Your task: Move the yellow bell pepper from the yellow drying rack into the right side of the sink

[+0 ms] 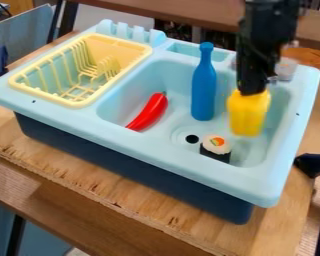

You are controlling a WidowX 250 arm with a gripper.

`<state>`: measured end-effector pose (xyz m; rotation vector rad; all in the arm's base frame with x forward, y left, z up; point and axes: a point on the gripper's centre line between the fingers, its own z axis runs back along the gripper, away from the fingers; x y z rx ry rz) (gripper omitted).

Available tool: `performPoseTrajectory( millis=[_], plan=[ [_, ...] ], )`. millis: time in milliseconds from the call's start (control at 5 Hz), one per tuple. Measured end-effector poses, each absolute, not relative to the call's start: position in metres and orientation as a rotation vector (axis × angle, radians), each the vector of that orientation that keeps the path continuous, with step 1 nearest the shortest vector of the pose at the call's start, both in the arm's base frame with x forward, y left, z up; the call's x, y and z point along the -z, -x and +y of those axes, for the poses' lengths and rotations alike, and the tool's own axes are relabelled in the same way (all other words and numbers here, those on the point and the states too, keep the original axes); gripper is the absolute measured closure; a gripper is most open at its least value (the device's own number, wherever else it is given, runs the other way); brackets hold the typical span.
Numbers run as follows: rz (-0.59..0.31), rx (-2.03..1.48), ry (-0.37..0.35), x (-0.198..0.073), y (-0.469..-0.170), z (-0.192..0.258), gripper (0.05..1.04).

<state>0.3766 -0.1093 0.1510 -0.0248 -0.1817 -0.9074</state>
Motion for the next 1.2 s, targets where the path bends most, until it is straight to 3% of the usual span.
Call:
performPoseTrajectory(
  millis=[800,1000,1200],
  plan=[
    [-0.136,0.835,-0.022,-0.13,-0.404,-0.108,0.963],
    [-0.107,0.842,-0.022,-0.127,-0.41,-0.109,0.771],
    [-0.116,0.847,0.015,-0.127,-0.408,-0.114,0.452]
  ],
)
